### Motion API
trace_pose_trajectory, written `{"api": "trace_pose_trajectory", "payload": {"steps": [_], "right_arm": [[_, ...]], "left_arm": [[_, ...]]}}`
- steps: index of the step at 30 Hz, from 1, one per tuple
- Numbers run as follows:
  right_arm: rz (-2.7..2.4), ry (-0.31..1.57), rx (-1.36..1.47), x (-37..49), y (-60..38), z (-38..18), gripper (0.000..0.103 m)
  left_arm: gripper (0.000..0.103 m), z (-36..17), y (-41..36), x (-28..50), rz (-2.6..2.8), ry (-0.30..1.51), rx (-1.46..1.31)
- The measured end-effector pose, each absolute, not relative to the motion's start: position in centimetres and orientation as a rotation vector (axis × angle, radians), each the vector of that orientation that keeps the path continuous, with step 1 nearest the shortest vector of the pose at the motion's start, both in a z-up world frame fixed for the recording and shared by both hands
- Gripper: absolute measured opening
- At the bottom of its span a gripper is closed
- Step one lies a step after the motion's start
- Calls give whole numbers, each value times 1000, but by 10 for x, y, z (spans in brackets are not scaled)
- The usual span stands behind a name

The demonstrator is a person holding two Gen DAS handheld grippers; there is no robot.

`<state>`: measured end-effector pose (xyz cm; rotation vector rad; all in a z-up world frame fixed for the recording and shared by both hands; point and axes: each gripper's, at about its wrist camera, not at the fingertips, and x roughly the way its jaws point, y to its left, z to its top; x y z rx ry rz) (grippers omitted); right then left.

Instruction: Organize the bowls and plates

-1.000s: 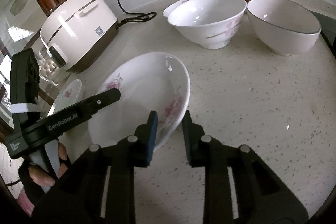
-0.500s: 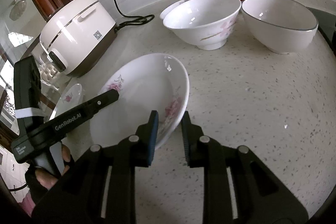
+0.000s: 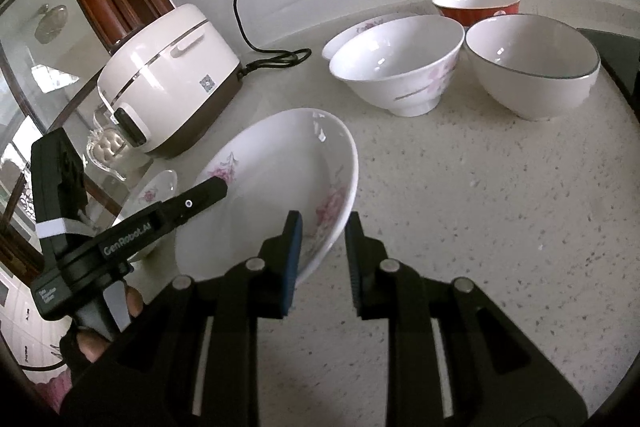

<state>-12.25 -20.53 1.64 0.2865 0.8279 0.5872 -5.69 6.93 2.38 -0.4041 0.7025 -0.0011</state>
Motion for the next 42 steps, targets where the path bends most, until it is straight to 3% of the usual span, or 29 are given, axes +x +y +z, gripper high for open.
{"api": "trace_pose_trajectory", "payload": {"steps": [25,42], "right_arm": [[750,821,371,-142,-125,25,25],[813,839,279,-149,-38,31,25]], "left_arm": [[26,63,157,-119,146,543,-466],[26,33,228,-141,267,570,-570]]}}
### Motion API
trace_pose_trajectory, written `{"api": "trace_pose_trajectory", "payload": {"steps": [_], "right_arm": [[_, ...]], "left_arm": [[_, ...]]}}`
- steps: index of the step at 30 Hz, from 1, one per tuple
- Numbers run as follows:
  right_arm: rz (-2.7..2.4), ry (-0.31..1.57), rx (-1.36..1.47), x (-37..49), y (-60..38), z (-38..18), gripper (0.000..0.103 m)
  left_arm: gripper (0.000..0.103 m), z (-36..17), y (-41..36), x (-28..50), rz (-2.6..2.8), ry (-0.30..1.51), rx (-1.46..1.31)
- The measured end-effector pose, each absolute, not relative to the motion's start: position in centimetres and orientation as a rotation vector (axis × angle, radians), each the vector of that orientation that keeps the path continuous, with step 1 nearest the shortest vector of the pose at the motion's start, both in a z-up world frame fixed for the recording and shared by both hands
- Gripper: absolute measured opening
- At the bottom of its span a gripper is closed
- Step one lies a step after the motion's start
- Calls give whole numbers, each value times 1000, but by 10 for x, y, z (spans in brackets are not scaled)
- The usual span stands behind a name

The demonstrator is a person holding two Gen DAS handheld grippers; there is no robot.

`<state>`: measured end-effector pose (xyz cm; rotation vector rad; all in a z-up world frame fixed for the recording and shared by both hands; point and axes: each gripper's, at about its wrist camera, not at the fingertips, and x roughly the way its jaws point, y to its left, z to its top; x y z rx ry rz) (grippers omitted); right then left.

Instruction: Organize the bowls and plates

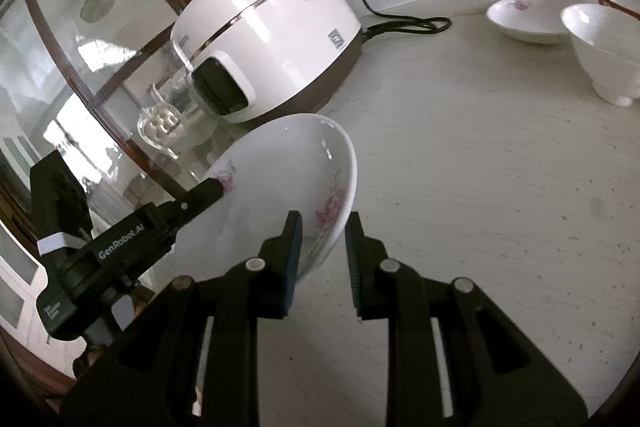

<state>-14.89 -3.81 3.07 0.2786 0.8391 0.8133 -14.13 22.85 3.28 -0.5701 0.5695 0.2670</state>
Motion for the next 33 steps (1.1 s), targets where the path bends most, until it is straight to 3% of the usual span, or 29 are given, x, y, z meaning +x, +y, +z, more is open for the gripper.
{"api": "trace_pose_trajectory", "payload": {"steps": [22,27,29,30,32,33], "right_arm": [[777,828,138,-151,6,28,31],[798,816,144,-153,7,29,46],[795,807,154,-153,6,29,62],[794,796,171,-153,4,30,64],[779,784,202,-152,-1,30,69],[772,783,218,-151,-4,30,70]], "left_arm": [[28,14,250,-137,330,606,-585],[33,14,250,-140,335,587,-596],[34,14,253,-146,332,566,-618],[37,15,254,-149,328,550,-631],[44,17,255,-155,320,507,-652],[55,18,255,-158,330,494,-652]]}}
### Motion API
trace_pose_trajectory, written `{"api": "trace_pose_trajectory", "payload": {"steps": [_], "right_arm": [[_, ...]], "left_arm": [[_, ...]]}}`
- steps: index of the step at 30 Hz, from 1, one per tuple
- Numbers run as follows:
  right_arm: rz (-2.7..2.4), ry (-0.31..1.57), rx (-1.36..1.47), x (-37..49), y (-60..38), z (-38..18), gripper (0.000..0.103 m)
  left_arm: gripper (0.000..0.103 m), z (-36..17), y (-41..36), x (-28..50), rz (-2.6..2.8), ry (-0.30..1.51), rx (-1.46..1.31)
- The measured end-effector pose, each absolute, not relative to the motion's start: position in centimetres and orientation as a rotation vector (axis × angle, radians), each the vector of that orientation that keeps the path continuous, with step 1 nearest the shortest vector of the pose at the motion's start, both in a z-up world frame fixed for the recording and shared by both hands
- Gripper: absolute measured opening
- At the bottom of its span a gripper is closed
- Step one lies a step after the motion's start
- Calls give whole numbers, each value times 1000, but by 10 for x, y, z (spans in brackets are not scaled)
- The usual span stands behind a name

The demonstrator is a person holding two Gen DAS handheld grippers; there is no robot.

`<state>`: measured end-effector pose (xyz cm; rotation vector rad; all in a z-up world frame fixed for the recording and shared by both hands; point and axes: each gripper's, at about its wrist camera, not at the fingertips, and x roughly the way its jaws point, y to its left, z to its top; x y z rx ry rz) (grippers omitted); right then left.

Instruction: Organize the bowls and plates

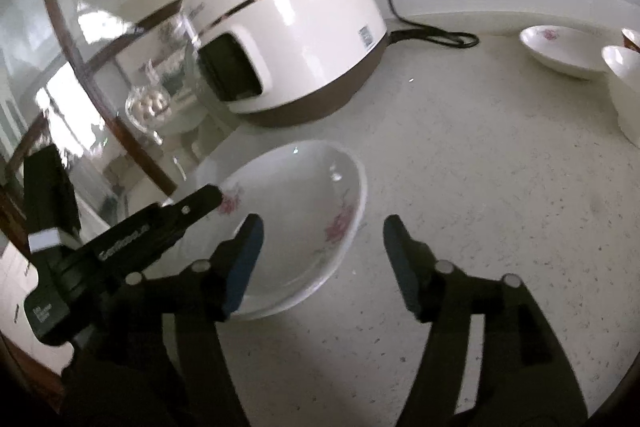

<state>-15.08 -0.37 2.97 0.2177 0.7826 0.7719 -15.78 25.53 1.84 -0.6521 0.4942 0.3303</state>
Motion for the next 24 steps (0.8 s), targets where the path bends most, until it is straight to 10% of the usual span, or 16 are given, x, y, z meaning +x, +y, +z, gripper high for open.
{"api": "trace_pose_trajectory", "payload": {"steps": [4,24], "right_arm": [[774,732,258,-155,-14,34,71],[727,736,484,-139,-50,30,92]], "left_arm": [[84,25,255,-179,352,354,-667],[103,69,188,-143,225,451,-446]]}}
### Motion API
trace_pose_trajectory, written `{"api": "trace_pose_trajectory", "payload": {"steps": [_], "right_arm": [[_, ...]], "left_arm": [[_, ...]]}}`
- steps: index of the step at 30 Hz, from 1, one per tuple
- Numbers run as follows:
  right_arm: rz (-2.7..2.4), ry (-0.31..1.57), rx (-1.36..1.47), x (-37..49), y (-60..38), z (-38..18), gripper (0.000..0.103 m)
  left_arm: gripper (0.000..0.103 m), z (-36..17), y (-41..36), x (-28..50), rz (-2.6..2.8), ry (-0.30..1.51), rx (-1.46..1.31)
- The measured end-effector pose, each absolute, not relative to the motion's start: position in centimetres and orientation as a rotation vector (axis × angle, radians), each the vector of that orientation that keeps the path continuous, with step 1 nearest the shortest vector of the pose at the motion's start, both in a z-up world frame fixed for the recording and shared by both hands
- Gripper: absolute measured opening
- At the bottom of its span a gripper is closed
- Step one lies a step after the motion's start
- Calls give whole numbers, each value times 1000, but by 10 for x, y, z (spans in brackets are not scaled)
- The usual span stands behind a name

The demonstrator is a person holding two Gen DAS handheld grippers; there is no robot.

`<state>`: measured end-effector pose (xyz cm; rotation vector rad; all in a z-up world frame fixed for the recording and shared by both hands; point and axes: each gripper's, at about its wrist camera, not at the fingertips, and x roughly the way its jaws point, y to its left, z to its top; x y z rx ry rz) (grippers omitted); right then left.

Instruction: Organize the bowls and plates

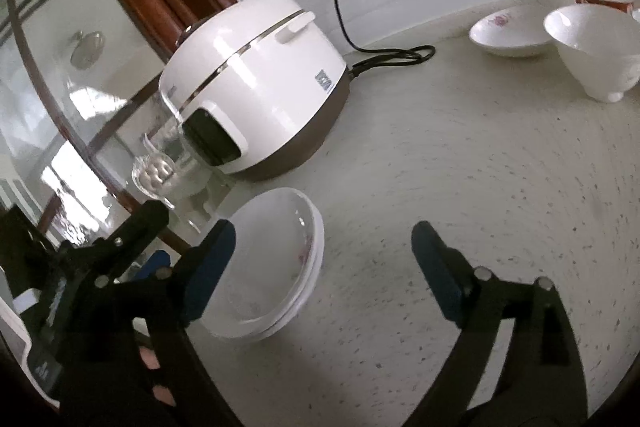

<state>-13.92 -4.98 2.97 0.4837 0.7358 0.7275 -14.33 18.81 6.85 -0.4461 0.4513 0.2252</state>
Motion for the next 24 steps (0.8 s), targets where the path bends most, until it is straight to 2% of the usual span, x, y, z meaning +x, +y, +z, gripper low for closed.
{"api": "trace_pose_trajectory", "payload": {"steps": [4,8,12,16,20,24], "right_arm": [[681,800,569,-126,-70,20,96],[625,876,538,-107,-89,12,96],[657,930,284,-92,-89,16,96],[739,922,29,-89,-87,13,96],[823,895,4,-79,-101,14,96],[941,852,134,-78,-129,15,96]], "left_arm": [[103,75,172,-123,172,521,-428],[103,78,153,-103,151,592,-395],[103,77,124,-75,127,700,-308],[103,77,109,-54,126,715,-294],[103,73,106,-26,122,763,-353],[103,61,99,13,113,815,-422]]}}
